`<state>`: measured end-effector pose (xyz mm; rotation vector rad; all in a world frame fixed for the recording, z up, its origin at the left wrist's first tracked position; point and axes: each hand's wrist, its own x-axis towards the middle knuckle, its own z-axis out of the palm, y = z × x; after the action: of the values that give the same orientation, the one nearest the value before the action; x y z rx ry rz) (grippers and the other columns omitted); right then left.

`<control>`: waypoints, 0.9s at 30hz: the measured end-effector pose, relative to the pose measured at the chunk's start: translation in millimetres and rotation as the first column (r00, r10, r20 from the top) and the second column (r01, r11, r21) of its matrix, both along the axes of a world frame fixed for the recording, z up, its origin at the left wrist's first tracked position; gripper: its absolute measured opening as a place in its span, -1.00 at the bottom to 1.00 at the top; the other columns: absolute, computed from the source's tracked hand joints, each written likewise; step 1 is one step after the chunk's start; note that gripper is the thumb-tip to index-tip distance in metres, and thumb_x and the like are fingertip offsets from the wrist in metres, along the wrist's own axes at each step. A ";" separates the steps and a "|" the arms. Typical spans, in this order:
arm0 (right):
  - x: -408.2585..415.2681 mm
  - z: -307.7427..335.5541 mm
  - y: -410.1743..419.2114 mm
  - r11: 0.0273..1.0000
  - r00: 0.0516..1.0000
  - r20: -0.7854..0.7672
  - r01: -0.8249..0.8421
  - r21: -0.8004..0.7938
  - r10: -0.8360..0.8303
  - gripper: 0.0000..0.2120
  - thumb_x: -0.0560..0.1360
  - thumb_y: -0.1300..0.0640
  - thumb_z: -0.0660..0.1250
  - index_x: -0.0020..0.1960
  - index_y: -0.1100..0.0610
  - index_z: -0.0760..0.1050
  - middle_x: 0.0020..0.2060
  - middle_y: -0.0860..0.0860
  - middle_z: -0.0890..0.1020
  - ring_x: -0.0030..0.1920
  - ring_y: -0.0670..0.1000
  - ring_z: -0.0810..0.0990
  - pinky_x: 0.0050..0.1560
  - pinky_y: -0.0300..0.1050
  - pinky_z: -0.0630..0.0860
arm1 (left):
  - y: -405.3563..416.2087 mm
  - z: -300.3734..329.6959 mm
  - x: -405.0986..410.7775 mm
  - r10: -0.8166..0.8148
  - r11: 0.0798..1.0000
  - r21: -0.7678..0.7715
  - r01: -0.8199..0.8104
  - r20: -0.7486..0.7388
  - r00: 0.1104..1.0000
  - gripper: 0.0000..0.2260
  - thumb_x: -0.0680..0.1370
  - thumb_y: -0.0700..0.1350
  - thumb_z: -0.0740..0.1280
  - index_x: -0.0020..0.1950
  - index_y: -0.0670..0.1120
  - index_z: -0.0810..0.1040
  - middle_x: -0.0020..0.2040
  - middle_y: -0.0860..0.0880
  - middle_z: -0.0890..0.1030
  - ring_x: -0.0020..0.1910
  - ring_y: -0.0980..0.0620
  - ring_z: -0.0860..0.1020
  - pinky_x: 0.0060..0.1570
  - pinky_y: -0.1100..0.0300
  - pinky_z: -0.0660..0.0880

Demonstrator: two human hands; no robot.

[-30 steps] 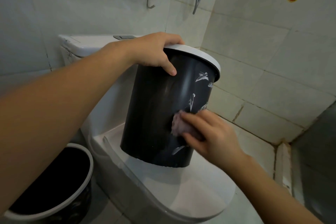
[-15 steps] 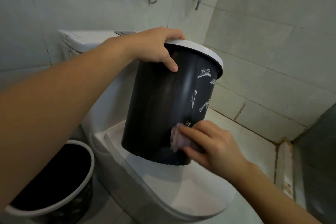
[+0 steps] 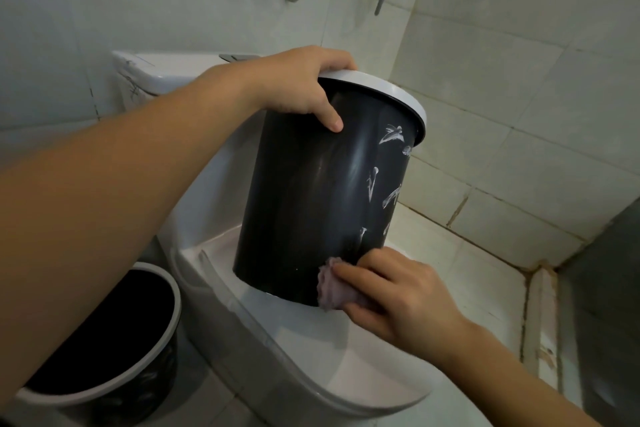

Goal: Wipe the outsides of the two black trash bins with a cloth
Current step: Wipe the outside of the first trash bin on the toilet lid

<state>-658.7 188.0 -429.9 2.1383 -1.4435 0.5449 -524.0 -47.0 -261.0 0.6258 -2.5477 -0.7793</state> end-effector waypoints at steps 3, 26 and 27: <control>-3.7 12.7 -9.1 0.992 0.992 0.095 0.093 -0.085 -0.085 -0.68 0.56 -0.01 0.35 0.24 0.13 0.60 -0.08 0.04 0.60 -0.14 0.04 0.57 -0.22 -0.11 0.57 | 0.5 -0.9 -0.9 0.004 1.000 -0.004 -0.004 -0.004 1.000 -0.54 0.34 -0.14 0.59 0.13 0.16 0.53 0.05 0.08 0.64 0.06 0.01 0.62 0.17 -0.07 0.55; -1.6 -1.0 6.0 1.000 0.999 -0.024 0.028 0.012 -0.028 -0.71 0.56 -0.01 0.38 0.22 0.10 0.60 -0.14 0.03 0.58 -0.22 0.02 0.53 -0.31 -0.18 0.48 | 8.2 -1.2 4.1 0.057 0.998 -0.035 -0.058 -0.021 0.998 -0.55 0.29 -0.03 0.63 0.09 0.10 0.53 0.00 0.08 0.62 0.01 0.01 0.60 0.08 -0.02 0.57; -2.8 -1.7 6.1 1.000 0.999 -0.027 0.027 0.007 -0.026 -0.71 0.56 -0.01 0.39 0.21 0.09 0.61 -0.14 0.03 0.58 -0.22 0.02 0.53 -0.32 -0.18 0.47 | 8.6 -1.8 4.1 0.066 0.997 -0.043 -0.067 -0.028 0.997 -0.55 0.28 -0.02 0.63 0.08 0.10 0.53 -0.02 0.08 0.62 0.00 0.01 0.60 0.07 -0.02 0.57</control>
<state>-661.5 194.1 -431.6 2.1207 -1.4590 0.5002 -519.9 -38.4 -262.8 0.6782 -2.4988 -0.7029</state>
